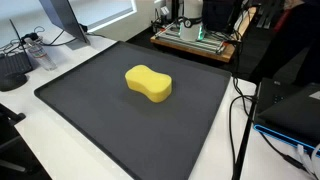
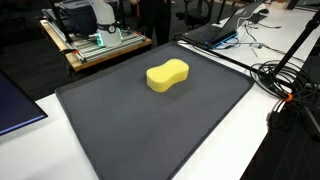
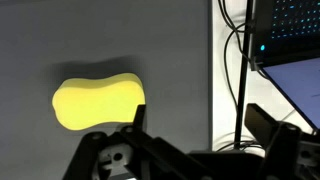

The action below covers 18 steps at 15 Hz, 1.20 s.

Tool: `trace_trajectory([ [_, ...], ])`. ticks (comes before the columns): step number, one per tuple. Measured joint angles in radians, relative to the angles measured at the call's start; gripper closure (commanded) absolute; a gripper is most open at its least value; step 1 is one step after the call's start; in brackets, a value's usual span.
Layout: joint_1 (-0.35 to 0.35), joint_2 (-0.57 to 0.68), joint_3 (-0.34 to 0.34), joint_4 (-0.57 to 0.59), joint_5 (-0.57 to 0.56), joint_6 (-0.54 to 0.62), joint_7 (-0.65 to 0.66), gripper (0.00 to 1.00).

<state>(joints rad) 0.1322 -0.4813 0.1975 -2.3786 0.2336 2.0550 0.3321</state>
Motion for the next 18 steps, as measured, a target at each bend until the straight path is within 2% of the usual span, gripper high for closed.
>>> trace_trajectory([
  [14,0.000,0.001,0.001,0.001,-0.003,-0.002,0.000,0.00],
  [18,-0.004,0.031,0.026,0.041,-0.073,-0.021,0.007,0.00],
])
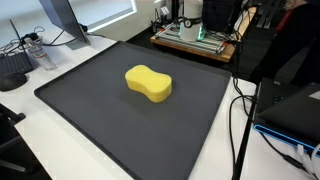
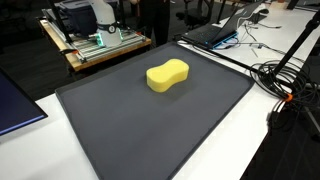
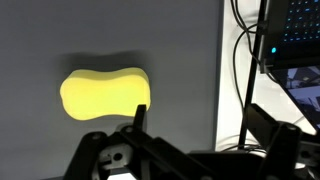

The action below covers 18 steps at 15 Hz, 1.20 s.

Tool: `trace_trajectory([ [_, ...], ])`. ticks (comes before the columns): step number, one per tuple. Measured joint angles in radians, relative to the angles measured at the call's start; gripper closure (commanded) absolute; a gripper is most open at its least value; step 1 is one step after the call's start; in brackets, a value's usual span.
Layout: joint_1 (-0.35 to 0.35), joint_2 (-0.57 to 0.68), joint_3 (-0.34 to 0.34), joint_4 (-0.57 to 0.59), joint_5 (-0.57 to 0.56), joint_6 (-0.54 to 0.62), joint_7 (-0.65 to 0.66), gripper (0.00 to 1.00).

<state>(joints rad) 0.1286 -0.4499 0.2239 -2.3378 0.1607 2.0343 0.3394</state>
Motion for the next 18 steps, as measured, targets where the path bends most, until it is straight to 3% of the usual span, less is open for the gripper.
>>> trace_trajectory([
  [11,-0.004,0.292,0.067,0.295,-0.254,-0.207,0.100,0.00],
  [18,0.081,0.567,0.079,0.550,-0.438,-0.319,0.225,0.00],
])
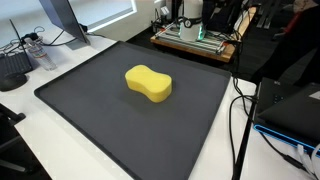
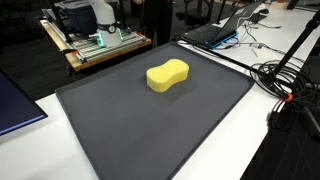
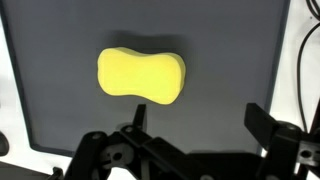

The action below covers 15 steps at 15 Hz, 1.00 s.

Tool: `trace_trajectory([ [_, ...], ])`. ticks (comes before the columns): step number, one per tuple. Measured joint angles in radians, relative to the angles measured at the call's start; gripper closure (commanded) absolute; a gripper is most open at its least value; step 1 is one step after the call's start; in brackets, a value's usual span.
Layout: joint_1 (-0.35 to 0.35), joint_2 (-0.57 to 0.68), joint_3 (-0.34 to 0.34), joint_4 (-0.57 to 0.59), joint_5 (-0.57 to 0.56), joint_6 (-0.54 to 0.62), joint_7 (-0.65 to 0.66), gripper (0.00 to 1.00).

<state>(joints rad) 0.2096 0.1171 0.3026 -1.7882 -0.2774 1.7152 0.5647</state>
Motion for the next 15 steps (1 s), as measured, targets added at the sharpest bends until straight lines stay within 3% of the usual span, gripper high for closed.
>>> trace_trajectory([
  [5,0.081,0.230,-0.052,0.240,-0.054,-0.135,0.020,0.00],
  [8,0.101,0.351,-0.092,0.373,-0.043,-0.153,-0.013,0.00],
  [11,0.088,0.432,-0.138,0.465,0.019,-0.114,-0.081,0.00],
  [15,0.022,0.480,-0.178,0.487,0.142,-0.027,-0.184,0.00],
])
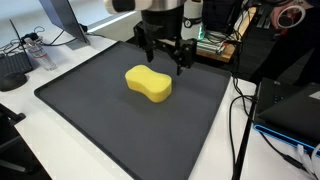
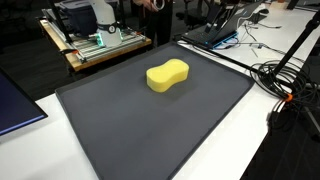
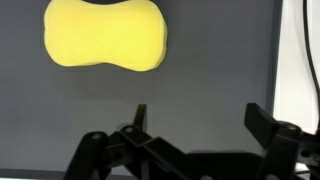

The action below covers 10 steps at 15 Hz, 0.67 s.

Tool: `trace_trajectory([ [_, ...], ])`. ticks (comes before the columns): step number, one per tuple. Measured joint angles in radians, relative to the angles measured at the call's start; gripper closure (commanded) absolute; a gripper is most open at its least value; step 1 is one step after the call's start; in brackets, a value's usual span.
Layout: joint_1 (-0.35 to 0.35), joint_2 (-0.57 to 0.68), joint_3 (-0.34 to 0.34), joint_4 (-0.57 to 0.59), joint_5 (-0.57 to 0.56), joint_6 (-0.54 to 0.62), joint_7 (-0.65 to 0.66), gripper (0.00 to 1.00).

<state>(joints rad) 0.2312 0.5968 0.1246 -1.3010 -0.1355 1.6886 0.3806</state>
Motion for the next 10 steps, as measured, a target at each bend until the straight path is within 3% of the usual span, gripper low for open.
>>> trace_trajectory([
  [10,-0.166,0.065,-0.054,-0.086,0.204,0.140,-0.136,0.00],
])
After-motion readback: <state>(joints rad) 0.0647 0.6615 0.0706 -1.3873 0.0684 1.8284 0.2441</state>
